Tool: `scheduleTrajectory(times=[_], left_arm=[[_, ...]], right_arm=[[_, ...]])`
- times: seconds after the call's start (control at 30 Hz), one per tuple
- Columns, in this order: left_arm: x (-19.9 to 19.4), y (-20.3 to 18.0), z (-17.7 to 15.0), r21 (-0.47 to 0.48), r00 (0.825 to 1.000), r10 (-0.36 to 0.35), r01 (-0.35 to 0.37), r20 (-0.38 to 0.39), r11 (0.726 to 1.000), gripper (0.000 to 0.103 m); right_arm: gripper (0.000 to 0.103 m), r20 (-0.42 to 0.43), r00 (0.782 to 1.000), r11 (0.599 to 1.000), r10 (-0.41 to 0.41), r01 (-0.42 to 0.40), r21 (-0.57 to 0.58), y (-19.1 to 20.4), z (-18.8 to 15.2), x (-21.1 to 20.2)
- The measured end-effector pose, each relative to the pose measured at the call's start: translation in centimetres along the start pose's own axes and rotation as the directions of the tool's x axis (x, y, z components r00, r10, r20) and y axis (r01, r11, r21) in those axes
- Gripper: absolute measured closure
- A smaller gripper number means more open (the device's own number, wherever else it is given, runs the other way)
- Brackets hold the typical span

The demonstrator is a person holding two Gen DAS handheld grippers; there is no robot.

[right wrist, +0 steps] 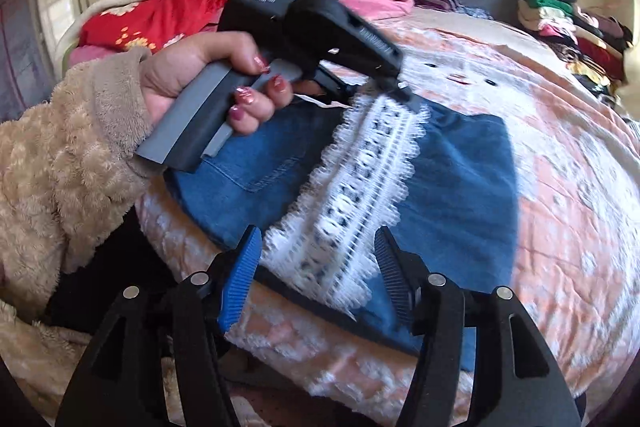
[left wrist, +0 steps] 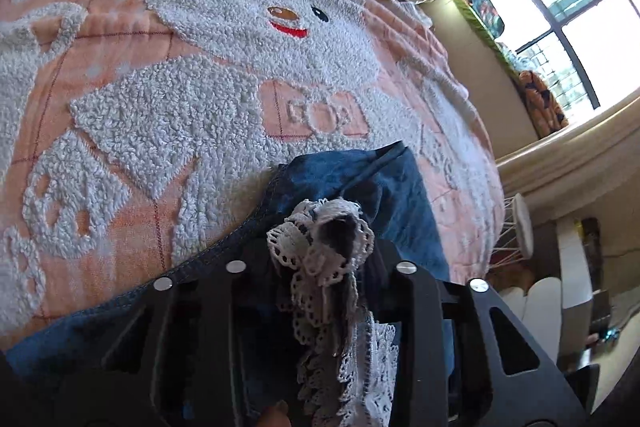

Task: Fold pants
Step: 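Lift the lace edge with both grippers and fold it over the denim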

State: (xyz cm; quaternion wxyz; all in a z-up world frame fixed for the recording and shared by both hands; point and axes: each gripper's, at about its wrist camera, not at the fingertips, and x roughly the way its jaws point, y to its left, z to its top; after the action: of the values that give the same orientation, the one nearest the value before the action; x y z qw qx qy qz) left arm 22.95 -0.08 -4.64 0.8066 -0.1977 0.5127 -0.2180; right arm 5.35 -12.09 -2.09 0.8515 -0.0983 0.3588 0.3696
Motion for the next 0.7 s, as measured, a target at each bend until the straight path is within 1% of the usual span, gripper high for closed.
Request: scheduleTrajectory(times=[0.07,0.13,0.17,0.2,0.23,0.27,0.37,0.47,0.53,0.63,0.7], left_arm=[[-0.5,-0.3,0.1,0.021,1.0,0.0,-0.001,0.027,1.0,0.082],[-1.3,-0.4,0.3,0.033,0.998,0.003,-0.006,0.067,0.999,0.082],[-1.4,-0.3,0.4,0.045,0.995,0.044,-0.048,0.085,0.998,0.082],[-1.2,0.1,0.6,0.044,0.993,0.084,-0.088,0.088,0.995,0.082],[-0.6,0.5,0.6,0.034,0.992,0.096,-0.099,0.077,0.994,0.082],[-0.4,1.2,0.5,0.024,0.994,0.086,-0.088,0.072,0.996,0.082],[0.2,1.5,0.6,0.008,0.994,0.082,-0.083,0.074,0.997,0.081],[0.1,1.8,0.7,-0.014,0.994,0.073,-0.072,0.08,0.997,0.078],[0.0,1.7,0.7,-0.016,0.994,0.076,-0.075,0.085,0.997,0.077],[-0.1,1.5,0.6,-0.008,0.993,0.08,-0.079,0.087,0.997,0.077],[-0.2,1.5,0.5,-0.004,0.992,0.083,-0.083,0.09,0.997,0.077]], right_arm=[[0.045,-0.003,1.0,1.0,0.002,-0.002,0.024,-0.5,-0.5,-0.6],[0.045,-0.004,1.0,1.0,0.004,-0.004,0.028,-1.2,-1.0,-1.1],[0.045,-0.007,1.0,1.0,0.006,-0.006,0.025,-1.1,-1.3,-0.9],[0.045,-0.013,1.0,1.0,0.005,-0.005,0.02,-1.0,-1.4,-0.6],[0.045,-0.02,1.0,1.0,0.003,-0.002,0.012,-0.7,-1.7,-0.4],[0.045,-0.029,1.0,1.0,0.004,-0.004,-0.001,-0.8,-1.9,-0.4],[0.045,-0.046,0.999,0.999,-0.023,0.021,-0.036,0.1,-2.1,0.6],[0.045,-0.035,0.998,0.996,-0.054,0.051,-0.078,1.0,-1.7,0.9],[0.045,-0.037,0.996,0.991,-0.081,0.076,-0.11,1.5,-1.6,1.1],[0.045,-0.033,0.995,0.984,-0.097,0.09,-0.156,2.3,-1.1,1.4],[0.045,-0.044,0.991,0.969,-0.127,0.114,-0.217,3.2,-0.9,2.3]])
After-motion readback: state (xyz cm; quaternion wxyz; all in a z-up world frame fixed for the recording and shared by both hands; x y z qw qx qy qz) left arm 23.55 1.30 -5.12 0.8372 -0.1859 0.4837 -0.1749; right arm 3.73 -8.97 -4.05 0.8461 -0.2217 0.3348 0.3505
